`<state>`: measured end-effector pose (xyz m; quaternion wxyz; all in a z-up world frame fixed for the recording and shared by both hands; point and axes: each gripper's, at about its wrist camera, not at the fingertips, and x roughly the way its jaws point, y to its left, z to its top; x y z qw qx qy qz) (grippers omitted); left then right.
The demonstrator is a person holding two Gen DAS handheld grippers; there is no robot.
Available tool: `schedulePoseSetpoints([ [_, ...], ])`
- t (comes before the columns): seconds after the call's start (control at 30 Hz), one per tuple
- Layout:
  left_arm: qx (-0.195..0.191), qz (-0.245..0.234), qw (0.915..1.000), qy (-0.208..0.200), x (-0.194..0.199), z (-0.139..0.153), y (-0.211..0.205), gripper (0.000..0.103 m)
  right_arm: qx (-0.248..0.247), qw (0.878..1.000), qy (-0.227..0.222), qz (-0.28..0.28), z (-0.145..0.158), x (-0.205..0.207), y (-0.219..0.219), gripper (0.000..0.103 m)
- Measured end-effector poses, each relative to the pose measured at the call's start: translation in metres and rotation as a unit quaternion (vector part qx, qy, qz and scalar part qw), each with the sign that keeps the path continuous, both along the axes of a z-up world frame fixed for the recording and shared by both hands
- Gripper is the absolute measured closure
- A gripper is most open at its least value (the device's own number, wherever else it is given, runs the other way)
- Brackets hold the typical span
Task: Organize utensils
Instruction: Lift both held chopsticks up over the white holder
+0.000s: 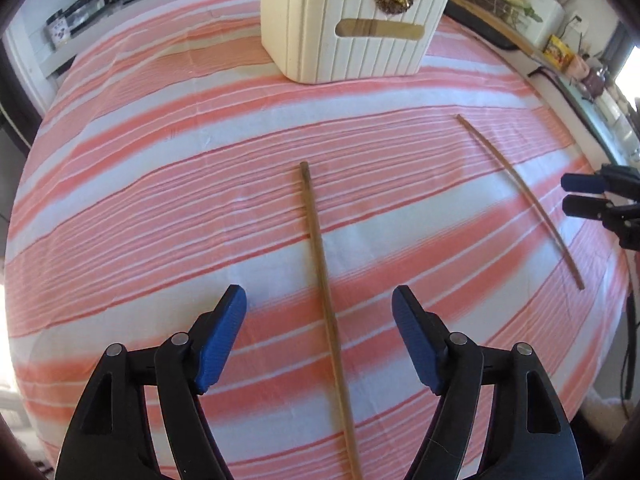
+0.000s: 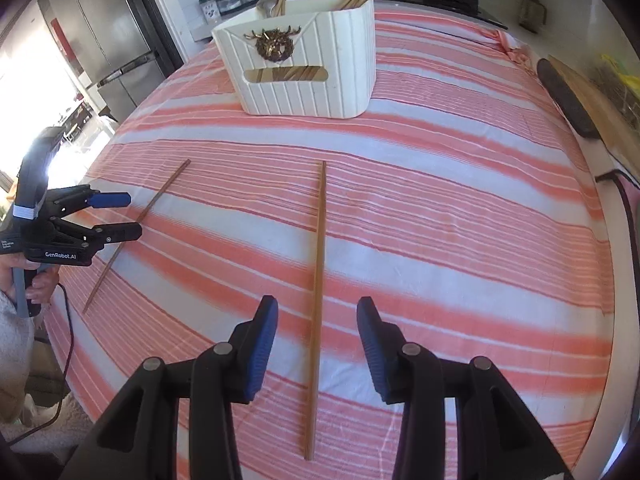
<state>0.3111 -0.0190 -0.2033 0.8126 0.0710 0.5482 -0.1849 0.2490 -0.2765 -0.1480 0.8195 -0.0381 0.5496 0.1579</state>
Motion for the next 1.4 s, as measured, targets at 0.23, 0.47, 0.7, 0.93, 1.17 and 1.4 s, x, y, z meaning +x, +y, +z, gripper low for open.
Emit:
schedulePoseSetpoints([
  [0.23, 0.04, -0.013, 0.9991, 0.004, 0.028, 0.0, -0.008, 0.049, -0.055, 0.997, 0.029, 0.034, -0.036, 0.042, 0.034, 0.06],
  [0.47, 0.019, 0.002, 0.9998, -0.005, 0.047, 0.005, -0.019, 0.099, -0.019, 1.0, 0.004, -0.019, -0.038, 0.093, 0.034, 0.097],
  [0.7, -0.075, 0.028, 0.9917, -0.101, 0.013, 0.075, 0.006, 0.099, 0.075, 0.991, -0.102, -0.042, 0.036, 0.064, 0.005, 0.097],
  [0.93, -0.149, 0.025, 0.9687, -0.197, -0.043, 0.156, 0.024, 0.099, 0.112, 0.97, -0.214, -0.021, 0.125, -0.011, -0.007, 0.097],
  [1.17, -0.175, 0.04, 0.9556, -0.234, -0.057, 0.181, 0.027, 0.099, 0.1, 0.958, -0.269, -0.016, 0.155, -0.037, -0.002, 0.097],
  [1.4, -0.175, 0.046, 0.951, -0.25, -0.06, 0.193, 0.031, 0.099, 0.093, 0.953, -0.288, -0.013, 0.175, -0.035, -0.007, 0.097],
])
